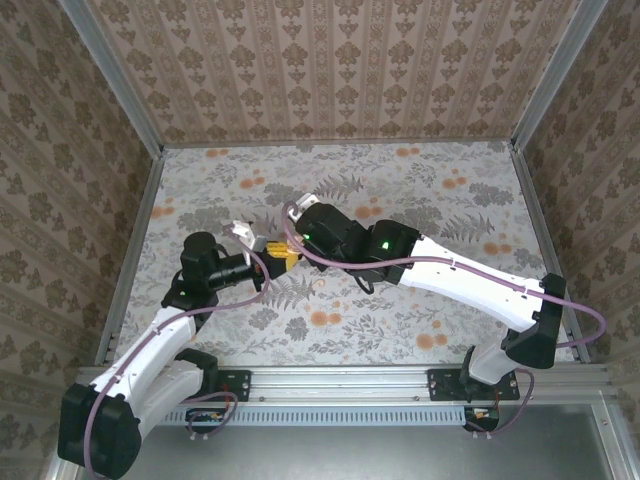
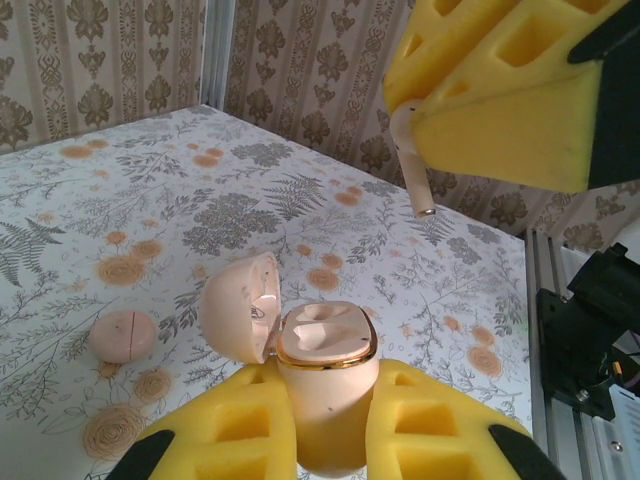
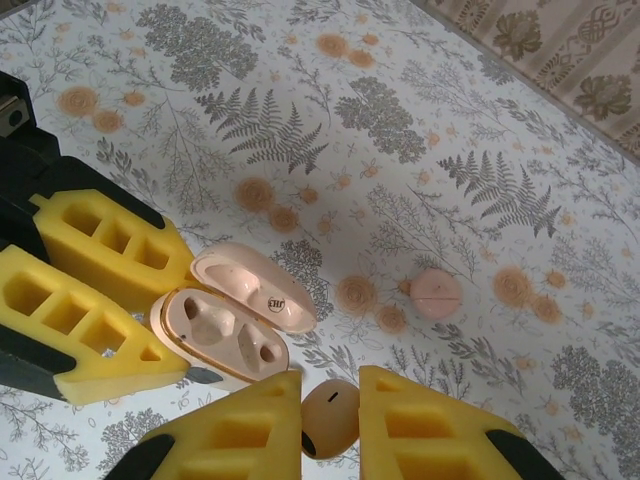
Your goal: Insert the wireless bluetooth earbuds into the charging case
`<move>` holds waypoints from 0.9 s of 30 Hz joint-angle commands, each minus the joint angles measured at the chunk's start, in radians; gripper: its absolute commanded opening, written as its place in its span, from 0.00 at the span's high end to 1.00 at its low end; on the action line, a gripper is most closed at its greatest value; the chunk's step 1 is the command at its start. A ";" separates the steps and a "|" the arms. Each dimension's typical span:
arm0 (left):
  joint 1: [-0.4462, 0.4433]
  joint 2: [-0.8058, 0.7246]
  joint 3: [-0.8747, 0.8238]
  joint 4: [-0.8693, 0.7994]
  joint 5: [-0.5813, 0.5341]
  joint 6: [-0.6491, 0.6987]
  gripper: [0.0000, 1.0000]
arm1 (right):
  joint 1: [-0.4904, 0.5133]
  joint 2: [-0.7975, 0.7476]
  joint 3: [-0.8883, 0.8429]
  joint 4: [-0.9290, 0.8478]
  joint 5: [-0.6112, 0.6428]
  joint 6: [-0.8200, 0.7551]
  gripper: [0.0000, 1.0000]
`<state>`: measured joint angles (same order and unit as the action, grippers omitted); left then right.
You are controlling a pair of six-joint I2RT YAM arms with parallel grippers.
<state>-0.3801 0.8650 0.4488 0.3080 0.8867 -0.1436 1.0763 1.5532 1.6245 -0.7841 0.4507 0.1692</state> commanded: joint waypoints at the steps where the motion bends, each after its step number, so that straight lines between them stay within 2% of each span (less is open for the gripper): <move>1: -0.006 -0.008 0.031 0.063 0.010 -0.050 1.00 | 0.007 0.020 0.034 0.019 0.045 -0.028 0.84; 7: -0.008 -0.015 0.030 0.105 0.014 -0.102 1.00 | 0.010 0.042 0.043 0.025 0.053 -0.044 0.84; 27: -0.022 -0.031 0.039 0.129 0.007 -0.138 1.00 | 0.021 0.094 0.068 0.017 0.084 -0.086 0.84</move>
<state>-0.3935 0.8555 0.4488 0.3965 0.8867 -0.2626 1.0897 1.6367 1.6665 -0.7589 0.4950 0.1047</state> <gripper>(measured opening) 0.134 0.166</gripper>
